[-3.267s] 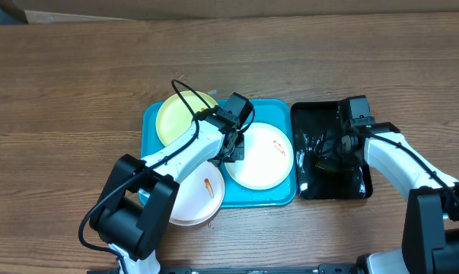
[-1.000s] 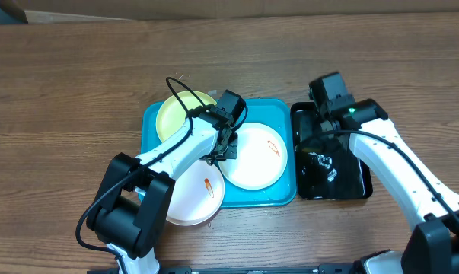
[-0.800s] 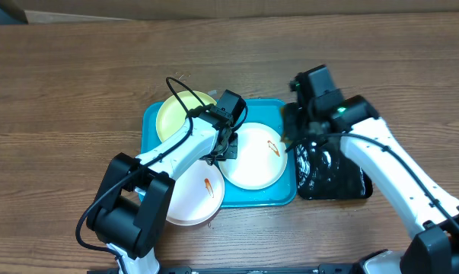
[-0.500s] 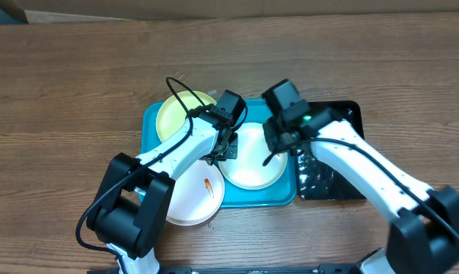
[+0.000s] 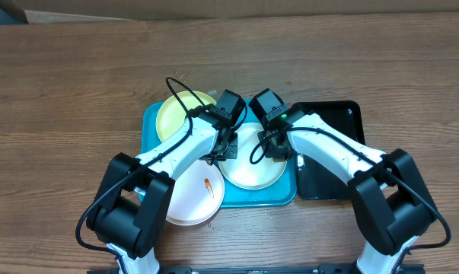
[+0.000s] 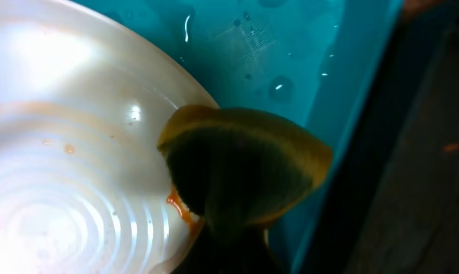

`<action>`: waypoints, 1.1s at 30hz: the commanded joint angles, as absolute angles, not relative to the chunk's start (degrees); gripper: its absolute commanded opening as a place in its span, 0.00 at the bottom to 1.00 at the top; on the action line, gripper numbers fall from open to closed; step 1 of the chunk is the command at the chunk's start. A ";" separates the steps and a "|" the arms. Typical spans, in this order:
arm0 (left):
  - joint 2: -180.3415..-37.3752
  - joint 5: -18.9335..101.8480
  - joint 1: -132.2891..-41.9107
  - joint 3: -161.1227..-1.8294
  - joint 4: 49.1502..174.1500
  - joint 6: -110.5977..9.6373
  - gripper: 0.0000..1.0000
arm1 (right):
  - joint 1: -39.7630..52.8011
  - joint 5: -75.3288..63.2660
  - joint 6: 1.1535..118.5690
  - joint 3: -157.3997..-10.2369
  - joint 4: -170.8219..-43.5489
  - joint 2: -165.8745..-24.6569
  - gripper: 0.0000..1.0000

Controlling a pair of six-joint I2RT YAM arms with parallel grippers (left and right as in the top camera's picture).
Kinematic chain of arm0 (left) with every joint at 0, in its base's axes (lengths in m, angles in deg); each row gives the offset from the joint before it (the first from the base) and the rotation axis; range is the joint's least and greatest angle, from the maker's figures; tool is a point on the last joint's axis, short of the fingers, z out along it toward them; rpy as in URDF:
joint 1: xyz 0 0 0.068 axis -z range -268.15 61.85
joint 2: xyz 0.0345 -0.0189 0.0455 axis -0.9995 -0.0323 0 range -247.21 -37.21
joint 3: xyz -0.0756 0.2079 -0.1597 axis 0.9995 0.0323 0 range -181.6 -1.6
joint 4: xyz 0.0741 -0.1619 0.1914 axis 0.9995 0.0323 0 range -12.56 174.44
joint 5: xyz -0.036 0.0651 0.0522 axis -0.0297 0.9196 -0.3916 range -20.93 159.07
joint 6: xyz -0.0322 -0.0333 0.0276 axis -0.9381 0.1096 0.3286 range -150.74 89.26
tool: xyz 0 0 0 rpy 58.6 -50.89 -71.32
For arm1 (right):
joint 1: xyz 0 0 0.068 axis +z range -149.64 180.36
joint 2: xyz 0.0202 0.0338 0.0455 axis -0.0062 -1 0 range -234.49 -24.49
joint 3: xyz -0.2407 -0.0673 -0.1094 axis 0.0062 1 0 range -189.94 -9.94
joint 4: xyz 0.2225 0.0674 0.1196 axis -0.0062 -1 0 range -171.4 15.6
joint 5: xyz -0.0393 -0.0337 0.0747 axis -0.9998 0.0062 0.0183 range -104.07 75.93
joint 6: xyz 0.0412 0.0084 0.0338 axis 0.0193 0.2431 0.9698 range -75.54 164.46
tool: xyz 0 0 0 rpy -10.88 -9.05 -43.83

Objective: Clean dirty plates on tray and stack at the side

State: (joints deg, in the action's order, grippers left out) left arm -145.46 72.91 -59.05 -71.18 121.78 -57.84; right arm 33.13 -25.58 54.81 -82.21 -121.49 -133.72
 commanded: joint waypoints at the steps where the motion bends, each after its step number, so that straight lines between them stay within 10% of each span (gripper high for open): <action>1: -146.29 73.91 -59.75 -70.77 122.22 -59.26 0.04 | 33.41 -24.01 54.42 -82.15 -121.16 -137.74 0.04; 22: -146.29 73.87 -59.75 -70.77 122.15 -59.26 0.04 | 23.93 22.37 42.22 -87.96 -125.27 -139.10 0.04; 33: -146.29 72.56 -59.75 -70.77 122.00 -59.26 0.08 | 11.84 8.82 40.17 -95.74 -142.87 -129.79 0.04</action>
